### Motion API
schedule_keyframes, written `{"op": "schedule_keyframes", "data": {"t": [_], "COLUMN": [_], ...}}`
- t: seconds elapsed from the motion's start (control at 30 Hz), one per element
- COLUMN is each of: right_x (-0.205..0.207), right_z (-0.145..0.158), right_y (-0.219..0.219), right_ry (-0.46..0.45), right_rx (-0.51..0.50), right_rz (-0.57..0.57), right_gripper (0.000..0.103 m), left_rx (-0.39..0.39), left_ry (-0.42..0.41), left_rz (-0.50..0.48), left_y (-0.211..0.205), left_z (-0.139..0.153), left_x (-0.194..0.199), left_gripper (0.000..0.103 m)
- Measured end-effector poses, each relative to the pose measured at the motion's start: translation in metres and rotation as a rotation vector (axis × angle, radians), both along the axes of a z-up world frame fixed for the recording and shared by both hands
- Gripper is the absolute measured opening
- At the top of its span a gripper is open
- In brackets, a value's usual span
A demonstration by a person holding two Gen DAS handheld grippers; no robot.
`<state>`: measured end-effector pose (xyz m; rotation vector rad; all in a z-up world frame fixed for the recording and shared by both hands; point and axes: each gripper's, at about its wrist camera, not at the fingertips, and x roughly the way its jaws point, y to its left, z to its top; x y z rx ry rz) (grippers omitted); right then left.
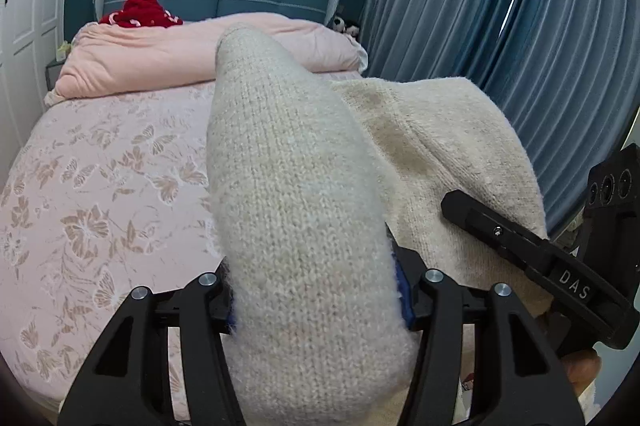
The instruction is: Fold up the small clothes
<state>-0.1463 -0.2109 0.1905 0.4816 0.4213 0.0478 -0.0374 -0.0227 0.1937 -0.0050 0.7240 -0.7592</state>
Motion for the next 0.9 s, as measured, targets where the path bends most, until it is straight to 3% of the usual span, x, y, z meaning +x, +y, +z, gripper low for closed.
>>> {"op": "schedule_keyframes", "data": {"t": [0.3,0.4,0.5,0.57,0.6,0.7,0.8,0.9], "right_x": [0.037,0.063,0.096,0.119,0.129,0.161,0.161,0.145], "right_z": [0.044,0.042,0.022,-0.008,-0.029,-0.120,-0.200,-0.231], "right_y": [0.060,0.073,0.083,0.088,0.091,0.095,0.089,0.079], "right_ry": [-0.171,-0.190,-0.145,-0.085,-0.049,0.168,0.409,0.452], "right_rx": [-0.047,-0.025,0.039,0.060,0.052,-0.040,-0.087,0.026], "right_rz": [0.143,0.182,0.213,0.212,0.201,0.114,0.047,0.059], "right_gripper": [0.037,0.037,0.040,0.046,0.052,0.063,0.063,0.064], "left_rx": [-0.105,-0.114,-0.111,-0.091,-0.086,-0.023,0.136,0.086], "left_ry": [-0.186,-0.207,-0.204,-0.175,-0.150,-0.017,0.185,0.295], "left_rz": [0.084,0.108,0.144,0.174,0.181,0.258,0.380,0.404], "left_y": [0.081,0.103,0.122,0.134,0.140,0.155,0.174,0.194], "left_z": [0.051,0.052,0.039,0.017,0.000,-0.085,-0.180,-0.224], "left_x": [0.018,0.034,0.063,0.085,0.097,0.136,0.150,0.132], "left_gripper": [0.054,0.054,0.056,0.059,0.066,0.089,0.087,0.087]}}
